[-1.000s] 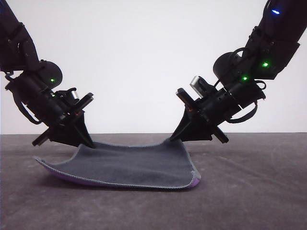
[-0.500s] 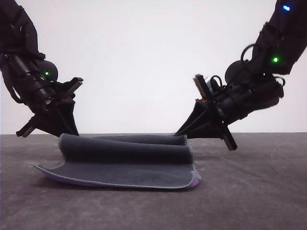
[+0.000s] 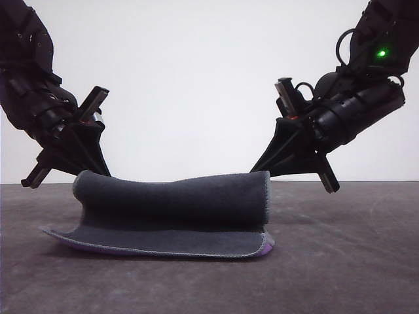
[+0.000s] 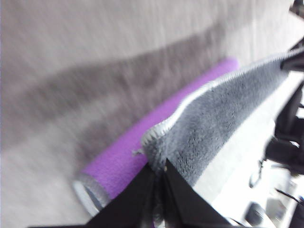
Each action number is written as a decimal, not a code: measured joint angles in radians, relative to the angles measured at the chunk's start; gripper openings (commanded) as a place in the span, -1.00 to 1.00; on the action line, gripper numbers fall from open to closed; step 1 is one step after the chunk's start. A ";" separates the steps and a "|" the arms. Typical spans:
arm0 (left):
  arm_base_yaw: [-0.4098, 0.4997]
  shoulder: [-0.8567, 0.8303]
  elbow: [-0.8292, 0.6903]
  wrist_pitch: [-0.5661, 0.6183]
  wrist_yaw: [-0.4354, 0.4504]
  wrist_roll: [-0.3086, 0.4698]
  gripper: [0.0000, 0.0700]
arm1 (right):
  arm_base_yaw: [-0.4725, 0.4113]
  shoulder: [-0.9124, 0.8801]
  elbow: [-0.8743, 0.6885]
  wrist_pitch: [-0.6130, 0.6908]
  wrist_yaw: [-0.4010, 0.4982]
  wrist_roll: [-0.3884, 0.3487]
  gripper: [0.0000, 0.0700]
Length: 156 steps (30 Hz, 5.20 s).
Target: Fold clothes
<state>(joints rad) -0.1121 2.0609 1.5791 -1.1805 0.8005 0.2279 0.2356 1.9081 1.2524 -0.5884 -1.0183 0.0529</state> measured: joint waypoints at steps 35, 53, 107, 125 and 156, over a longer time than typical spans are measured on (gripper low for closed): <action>-0.004 0.000 0.000 -0.238 0.156 0.105 0.39 | 0.018 -0.001 0.000 -0.078 0.000 -0.075 -0.44; 0.060 -0.242 0.000 -0.145 -0.155 0.030 0.36 | -0.001 -0.310 0.000 -0.186 0.370 -0.092 -0.40; 0.140 -0.779 -0.579 0.213 -0.339 -0.168 0.35 | 0.184 -0.338 -0.625 0.674 0.312 0.515 0.00; 0.140 -0.779 -0.579 0.211 -0.339 -0.169 0.35 | 0.198 -0.309 -0.625 0.734 0.360 0.555 0.00; 0.140 -0.779 -0.579 0.224 -0.339 -0.178 0.35 | 0.352 -0.193 -0.421 0.888 0.236 0.636 -1.00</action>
<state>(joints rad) 0.0284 1.2816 1.0000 -0.9564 0.4618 0.0504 0.5878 1.7148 0.8314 0.3001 -0.7821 0.6892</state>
